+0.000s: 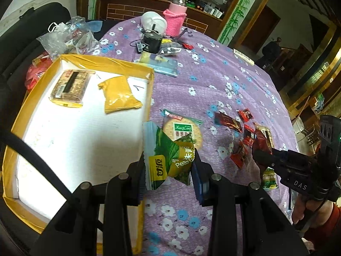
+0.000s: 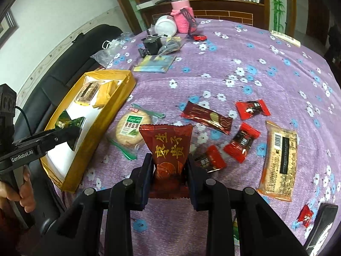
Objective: Organize snacks
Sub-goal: 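Carry the green bag and red-brown pouch into the white tray and release both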
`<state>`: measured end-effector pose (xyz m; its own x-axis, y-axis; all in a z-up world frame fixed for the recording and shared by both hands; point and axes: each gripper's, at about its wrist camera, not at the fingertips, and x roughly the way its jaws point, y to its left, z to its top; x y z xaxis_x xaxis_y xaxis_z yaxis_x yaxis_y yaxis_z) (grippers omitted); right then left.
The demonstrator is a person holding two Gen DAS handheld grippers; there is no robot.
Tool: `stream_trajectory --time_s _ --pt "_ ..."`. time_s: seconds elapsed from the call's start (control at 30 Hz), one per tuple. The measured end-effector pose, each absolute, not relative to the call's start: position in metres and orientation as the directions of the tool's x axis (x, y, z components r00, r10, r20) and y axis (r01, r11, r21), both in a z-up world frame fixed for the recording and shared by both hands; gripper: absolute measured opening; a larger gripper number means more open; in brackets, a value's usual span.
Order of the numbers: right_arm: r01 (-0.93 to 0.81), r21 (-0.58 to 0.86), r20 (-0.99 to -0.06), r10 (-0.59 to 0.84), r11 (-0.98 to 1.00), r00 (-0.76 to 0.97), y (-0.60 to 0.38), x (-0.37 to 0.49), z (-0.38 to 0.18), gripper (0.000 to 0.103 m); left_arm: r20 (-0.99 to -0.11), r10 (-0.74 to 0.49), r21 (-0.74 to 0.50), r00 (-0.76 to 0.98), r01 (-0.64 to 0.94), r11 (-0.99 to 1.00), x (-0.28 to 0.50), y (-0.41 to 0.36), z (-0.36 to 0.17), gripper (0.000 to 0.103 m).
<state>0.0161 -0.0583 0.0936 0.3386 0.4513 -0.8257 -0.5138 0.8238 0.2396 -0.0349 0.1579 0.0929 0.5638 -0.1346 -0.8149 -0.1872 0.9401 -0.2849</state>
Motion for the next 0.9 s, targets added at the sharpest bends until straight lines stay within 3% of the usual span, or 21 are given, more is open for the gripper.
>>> stream_trajectory --time_s 0.9 --pt "-0.616 0.269 -0.811 0.519 0.74 0.269 0.021 0.017 0.106 0.029 -0.832 -0.063 -0.298 0.552 -0.347 0.889 -0.05 0.253 0.096 0.038"
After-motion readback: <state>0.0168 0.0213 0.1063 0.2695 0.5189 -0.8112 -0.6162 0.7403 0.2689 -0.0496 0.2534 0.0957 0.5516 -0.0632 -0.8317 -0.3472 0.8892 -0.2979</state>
